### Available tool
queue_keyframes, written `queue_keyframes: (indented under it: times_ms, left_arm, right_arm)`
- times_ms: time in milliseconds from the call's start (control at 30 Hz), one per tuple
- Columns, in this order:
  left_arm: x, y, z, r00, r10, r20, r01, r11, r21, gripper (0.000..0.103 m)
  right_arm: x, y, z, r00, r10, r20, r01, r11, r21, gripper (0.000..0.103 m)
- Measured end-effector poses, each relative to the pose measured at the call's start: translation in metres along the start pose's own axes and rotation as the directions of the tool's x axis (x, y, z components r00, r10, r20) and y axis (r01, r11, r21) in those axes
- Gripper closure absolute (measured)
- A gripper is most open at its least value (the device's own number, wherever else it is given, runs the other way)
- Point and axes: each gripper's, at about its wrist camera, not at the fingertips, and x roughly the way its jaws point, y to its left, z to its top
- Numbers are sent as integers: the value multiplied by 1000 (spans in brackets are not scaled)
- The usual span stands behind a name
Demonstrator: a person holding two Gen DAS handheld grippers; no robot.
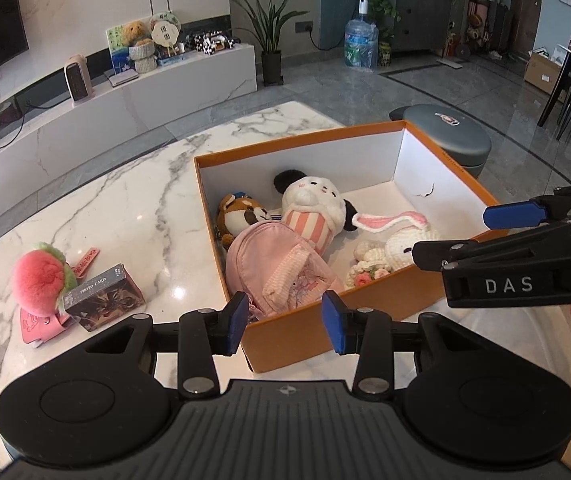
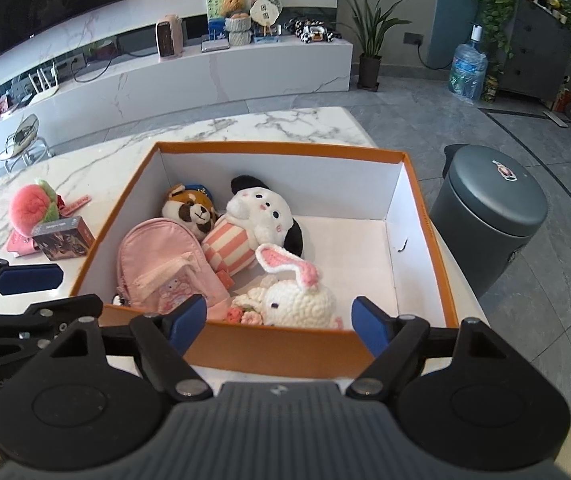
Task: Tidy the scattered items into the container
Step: 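Withdraw both tools from the box toward the pompom and photo card box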
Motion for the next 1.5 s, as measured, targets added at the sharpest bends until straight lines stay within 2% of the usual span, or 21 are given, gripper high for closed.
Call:
queue_keyframes:
  times_ms: [367,867,1067,1233,1367,1500]
  left_arm:
    - [-31,11,-21,998,26,60,-22,998,-56,55]
    - [-55,70,-70,991,119,66,-101,969,-226,54]
    - [-60,107,-93,983,176,48,-152,934,-323,54]
    - [-64,144,-110,968,246,50,-200,873,-444,54]
    - [-61,170,-119,961,272,54,-205,827,-524,54]
    - [-51,189,-124,956,292,37,-221,795,-564,52]
  right_arm:
    - [-36,28,-16,998,-5,59,8,999,-41,21]
    - [-49,107,-29,993,63,104,-48,989,-142,22]
    - [-38,147,-28,988,118,99,-97,975,-197,22]
    - [-23,183,-26,981,177,75,-153,955,-254,22]
    - [-6,206,-23,974,218,63,-195,946,-258,22]
    - [15,223,-19,970,240,42,-222,942,-253,22]
